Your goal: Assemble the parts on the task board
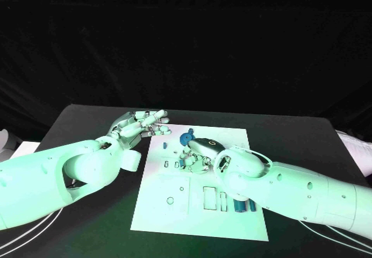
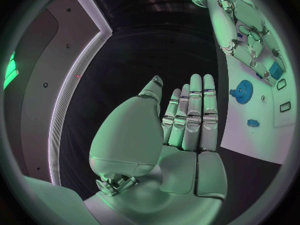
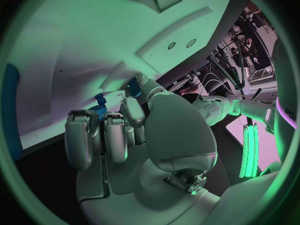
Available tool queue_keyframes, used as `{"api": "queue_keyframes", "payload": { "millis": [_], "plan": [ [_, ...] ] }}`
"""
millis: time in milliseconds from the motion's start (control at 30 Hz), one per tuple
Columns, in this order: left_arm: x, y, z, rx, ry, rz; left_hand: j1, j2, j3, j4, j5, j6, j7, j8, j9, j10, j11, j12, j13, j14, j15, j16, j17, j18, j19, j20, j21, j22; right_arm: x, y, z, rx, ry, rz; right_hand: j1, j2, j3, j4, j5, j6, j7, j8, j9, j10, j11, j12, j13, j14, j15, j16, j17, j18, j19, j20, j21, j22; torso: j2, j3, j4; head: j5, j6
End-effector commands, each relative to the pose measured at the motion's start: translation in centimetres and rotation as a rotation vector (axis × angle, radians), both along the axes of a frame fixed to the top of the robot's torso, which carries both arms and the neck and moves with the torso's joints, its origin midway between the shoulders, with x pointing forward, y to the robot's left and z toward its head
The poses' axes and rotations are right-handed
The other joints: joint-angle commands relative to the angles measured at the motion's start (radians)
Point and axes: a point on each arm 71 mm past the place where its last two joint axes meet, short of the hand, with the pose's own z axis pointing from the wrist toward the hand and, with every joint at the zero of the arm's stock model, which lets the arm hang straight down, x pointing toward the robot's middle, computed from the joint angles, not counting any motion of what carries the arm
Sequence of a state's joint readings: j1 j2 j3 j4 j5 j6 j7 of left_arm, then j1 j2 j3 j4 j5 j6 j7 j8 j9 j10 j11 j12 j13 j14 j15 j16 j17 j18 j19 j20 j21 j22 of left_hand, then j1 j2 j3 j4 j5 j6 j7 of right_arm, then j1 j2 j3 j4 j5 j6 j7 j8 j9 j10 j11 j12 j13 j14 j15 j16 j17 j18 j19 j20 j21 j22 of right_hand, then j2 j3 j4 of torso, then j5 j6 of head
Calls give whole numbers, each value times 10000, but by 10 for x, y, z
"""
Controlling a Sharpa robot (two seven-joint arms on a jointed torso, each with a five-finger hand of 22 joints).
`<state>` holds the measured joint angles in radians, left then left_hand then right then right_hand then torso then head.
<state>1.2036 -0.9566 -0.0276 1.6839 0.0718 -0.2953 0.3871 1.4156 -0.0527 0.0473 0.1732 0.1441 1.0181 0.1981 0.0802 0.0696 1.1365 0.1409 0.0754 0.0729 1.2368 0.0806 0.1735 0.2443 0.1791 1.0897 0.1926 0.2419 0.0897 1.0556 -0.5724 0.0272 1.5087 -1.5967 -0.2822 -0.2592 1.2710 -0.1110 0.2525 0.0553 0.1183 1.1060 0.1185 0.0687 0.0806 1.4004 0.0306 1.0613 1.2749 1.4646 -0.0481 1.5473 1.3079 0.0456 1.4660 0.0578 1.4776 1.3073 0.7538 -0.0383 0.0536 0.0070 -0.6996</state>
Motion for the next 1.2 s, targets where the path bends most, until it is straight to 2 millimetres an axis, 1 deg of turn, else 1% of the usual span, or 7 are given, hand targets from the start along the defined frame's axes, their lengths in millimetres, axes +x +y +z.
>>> {"api": "queue_keyframes", "payload": {
  "millis": [33,233,467,933,1033,1100,1200],
  "plan": [
    [0,-2,1,-130,-61,-156,32,101,11,-47,-41,-40,56,-34,-8,-42,14,-54,-13,38,19,-57,11,40,75,-17,-39,-11,-1,-5,-12,-761,338,-262,-72,-157,-92,53,-6,-105,-9,-50,-24,-96,1,-76,-36,962,75,-51,2216,-20,116,61,-58,653,2,-6,-2,-9,13],
    [0,-1,1,-126,-56,-151,32,101,11,-47,-41,-40,56,-34,-8,-42,14,-54,-13,38,19,-57,11,40,75,-17,-39,-11,-1,-5,-9,-497,114,-471,-725,-489,-941,696,-671,-495,52,-66,-130,-256,69,-443,-284,967,139,-37,2243,-5,82,117,-108,578,1,-6,-2,-13,26],
    [0,-1,1,-121,-43,-154,32,103,10,-49,-41,-40,56,-36,-7,-43,14,-56,-13,39,19,-60,17,41,76,-16,-41,-12,-2,-5,1,691,-771,-540,328,-528,-3007,2327,-560,-1389,284,22,-132,-539,302,-624,-568,949,345,-88,2193,50,-26,291,-256,346,0,-1,2,-16,45],
    [4,1,-5,754,185,-124,-5,246,7,-57,-47,494,-373,63,54,1109,-543,355,215,2175,-671,1679,1437,65,1725,-678,1036,479,-21,-25,41,4018,-743,1710,898,-43,-2919,2282,-360,-1331,269,41,-117,-409,276,-195,-393,966,320,-43,2261,51,-22,304,-265,336,-22,12,-35,69,118],
    [5,2,-12,1959,671,-394,-54,88,-26,31,-66,681,-610,54,60,2085,-928,955,629,2926,-1059,7542,6652,19,2844,-1135,2206,1124,-13,-48,56,4868,126,1266,976,55,-2937,2248,-226,-1350,277,21,-123,-644,281,-624,-675,886,318,-265,1980,137,-222,300,-493,-69,-52,12,-49,60,116],
    [5,1,-19,2991,1131,-687,-237,64,-116,146,-67,871,-889,169,113,2827,-1079,1944,1347,3113,-1270,11368,10379,-342,3693,-1342,5082,4155,-5,-67,65,5406,611,729,1033,140,-2939,2213,-119,-1347,274,19,-121,-683,277,-673,-721,876,314,-295,1949,149,-251,297,-535,-128,-103,28,-85,85,122],
    [4,0,-30,4830,1931,-1614,-790,218,-291,597,-44,907,-885,408,251,2357,-1224,3711,2954,3151,-1321,13229,12361,-738,3744,-1455,7723,7101,7,-97,80,5914,861,-112,1140,270,-2948,2124,228,-1319,261,26,-116,-692,260,-681,-757,873,299,-310,1938,148,-248,284,-548,-131,-181,42,-110,112,91]
  ]
}}
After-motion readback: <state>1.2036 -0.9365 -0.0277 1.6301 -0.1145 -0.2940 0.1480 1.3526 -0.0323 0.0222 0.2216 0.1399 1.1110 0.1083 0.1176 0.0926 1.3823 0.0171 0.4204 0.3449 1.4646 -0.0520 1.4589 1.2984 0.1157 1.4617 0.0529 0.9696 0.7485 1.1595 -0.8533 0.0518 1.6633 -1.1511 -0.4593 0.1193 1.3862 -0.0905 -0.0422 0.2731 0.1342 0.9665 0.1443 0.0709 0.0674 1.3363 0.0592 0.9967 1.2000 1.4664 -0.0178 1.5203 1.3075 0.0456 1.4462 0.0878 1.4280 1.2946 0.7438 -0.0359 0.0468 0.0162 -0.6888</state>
